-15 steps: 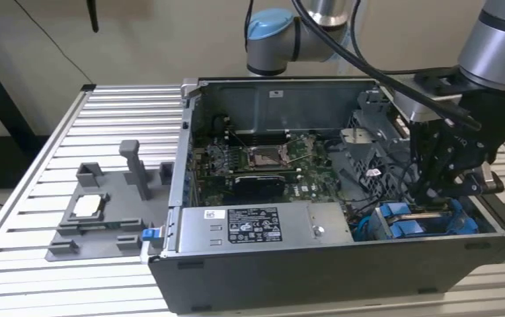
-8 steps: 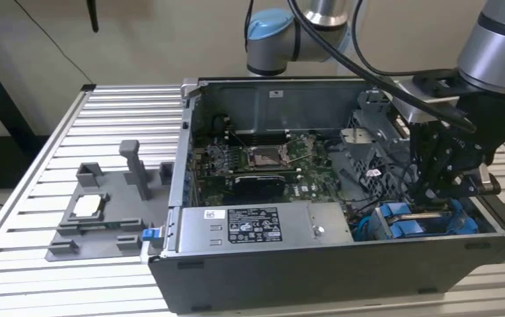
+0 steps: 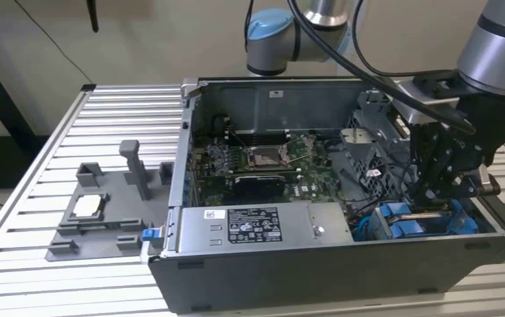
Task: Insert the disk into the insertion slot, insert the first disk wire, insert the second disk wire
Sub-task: 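Insert the second disk wire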
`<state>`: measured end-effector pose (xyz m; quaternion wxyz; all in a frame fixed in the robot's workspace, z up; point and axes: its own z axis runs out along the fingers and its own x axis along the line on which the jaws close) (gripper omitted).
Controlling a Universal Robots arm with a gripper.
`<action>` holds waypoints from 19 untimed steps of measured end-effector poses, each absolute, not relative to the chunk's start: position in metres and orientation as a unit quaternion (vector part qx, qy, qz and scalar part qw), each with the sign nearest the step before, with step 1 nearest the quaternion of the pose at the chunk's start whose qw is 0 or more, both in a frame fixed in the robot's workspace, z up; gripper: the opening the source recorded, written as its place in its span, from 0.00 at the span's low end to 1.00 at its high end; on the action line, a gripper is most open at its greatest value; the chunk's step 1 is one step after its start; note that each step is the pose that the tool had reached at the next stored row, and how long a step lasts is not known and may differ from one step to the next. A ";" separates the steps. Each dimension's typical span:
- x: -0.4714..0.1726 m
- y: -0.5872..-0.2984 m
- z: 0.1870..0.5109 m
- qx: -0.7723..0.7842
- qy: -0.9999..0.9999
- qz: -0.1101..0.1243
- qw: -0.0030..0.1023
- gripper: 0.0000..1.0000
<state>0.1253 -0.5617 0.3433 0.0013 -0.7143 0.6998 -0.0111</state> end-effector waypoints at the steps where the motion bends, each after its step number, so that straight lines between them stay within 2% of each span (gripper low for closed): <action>1: 0.125 -0.562 0.343 -0.714 0.700 -0.011 0.001 0.16; 19: 0.127 -0.562 0.336 -0.714 0.700 -0.010 0.003 0.16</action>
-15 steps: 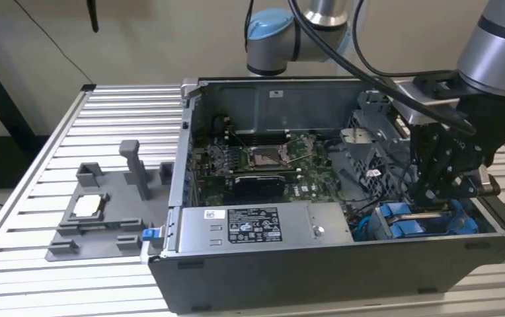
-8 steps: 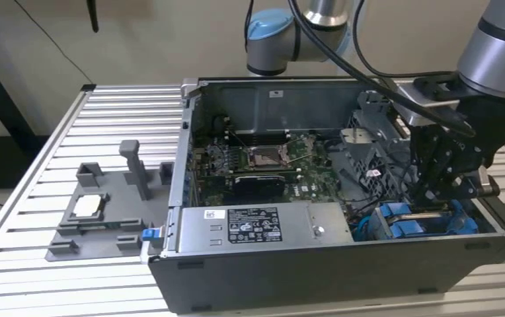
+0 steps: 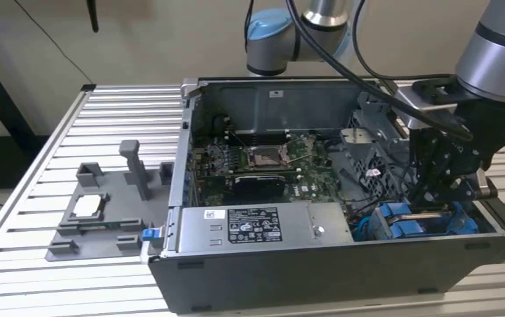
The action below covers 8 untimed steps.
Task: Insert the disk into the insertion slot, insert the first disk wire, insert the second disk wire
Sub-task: 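Insert the second disk wire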
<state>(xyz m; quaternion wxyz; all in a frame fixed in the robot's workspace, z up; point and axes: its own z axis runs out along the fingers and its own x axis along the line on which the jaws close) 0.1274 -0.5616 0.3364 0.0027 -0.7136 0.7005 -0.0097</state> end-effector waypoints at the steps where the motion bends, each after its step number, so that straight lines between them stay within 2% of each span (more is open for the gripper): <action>1: 0.127 -0.562 0.336 -0.714 0.701 -0.010 0.003 0.16; 8: 0.127 -0.562 0.336 -0.713 0.701 -0.009 0.003 0.17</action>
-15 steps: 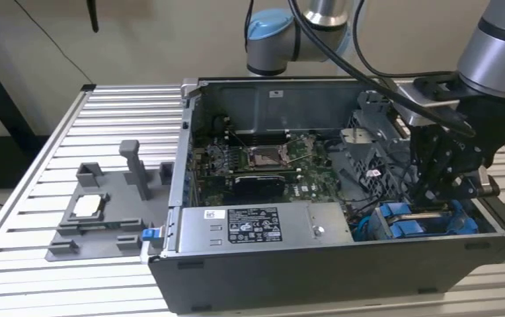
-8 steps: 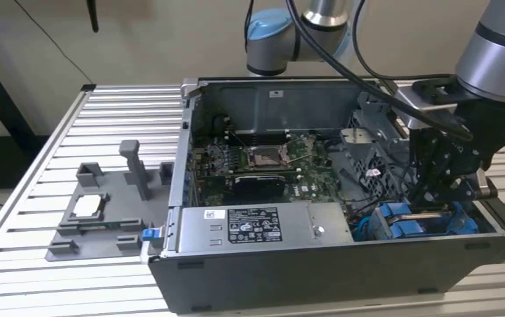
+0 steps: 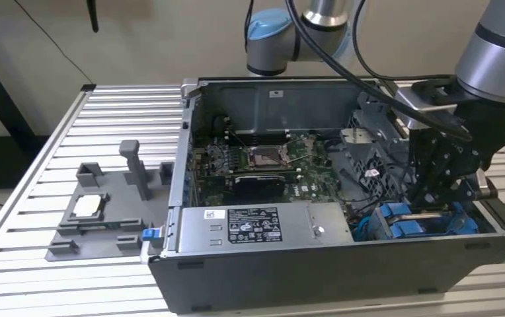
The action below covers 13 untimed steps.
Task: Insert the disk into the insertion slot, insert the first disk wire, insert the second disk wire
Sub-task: 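Insert the second disk wire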
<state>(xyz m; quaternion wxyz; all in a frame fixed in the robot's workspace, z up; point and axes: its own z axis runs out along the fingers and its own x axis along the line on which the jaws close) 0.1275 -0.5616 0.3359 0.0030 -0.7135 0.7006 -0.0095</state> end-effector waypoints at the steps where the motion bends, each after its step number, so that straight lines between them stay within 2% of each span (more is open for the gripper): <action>1: 0.127 -0.562 0.336 -0.713 0.701 -0.009 0.003 0.17; 2: 0.127 -0.562 0.336 -0.713 0.701 -0.009 0.003 0.24; 13: 0.127 -0.562 0.359 -0.713 0.701 -0.007 0.001 0.24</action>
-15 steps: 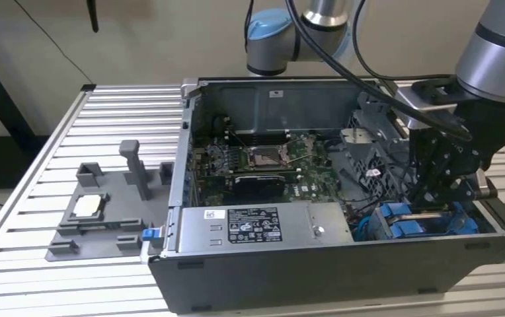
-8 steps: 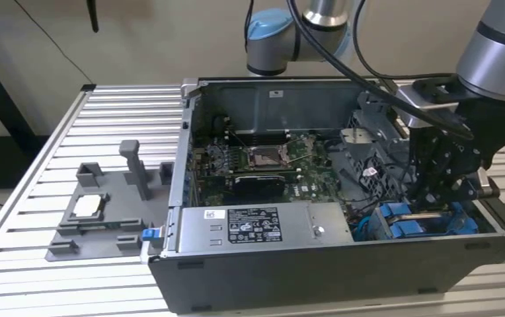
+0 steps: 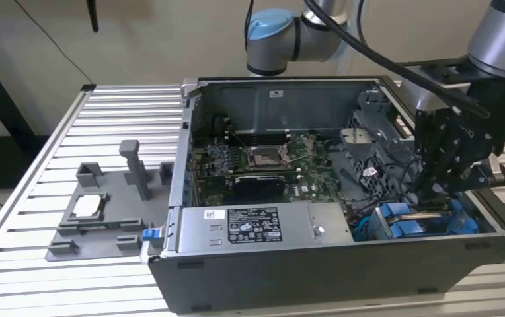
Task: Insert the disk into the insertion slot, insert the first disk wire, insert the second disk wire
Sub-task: 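Insert the second disk wire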
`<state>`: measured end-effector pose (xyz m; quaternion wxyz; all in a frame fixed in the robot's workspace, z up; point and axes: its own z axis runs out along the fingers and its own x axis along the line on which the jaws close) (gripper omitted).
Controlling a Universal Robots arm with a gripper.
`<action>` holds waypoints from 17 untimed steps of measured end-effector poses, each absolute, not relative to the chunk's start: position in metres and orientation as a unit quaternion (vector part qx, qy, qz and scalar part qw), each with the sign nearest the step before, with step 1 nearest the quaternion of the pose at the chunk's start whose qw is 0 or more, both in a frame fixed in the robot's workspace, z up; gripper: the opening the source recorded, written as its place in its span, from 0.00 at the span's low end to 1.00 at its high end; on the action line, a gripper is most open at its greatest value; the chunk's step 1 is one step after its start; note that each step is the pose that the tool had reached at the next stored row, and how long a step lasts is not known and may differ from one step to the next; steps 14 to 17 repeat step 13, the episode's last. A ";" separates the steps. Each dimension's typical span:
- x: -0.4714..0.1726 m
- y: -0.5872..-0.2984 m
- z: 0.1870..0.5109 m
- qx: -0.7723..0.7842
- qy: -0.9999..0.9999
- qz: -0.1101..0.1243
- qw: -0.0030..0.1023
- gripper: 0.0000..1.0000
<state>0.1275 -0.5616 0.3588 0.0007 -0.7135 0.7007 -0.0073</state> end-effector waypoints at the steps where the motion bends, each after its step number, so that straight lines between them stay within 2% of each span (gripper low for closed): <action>1: 0.127 -0.562 0.361 -0.713 0.701 -0.007 0.001 0.24; 17: 0.127 -0.562 0.371 -0.713 0.701 -0.007 0.001 0.24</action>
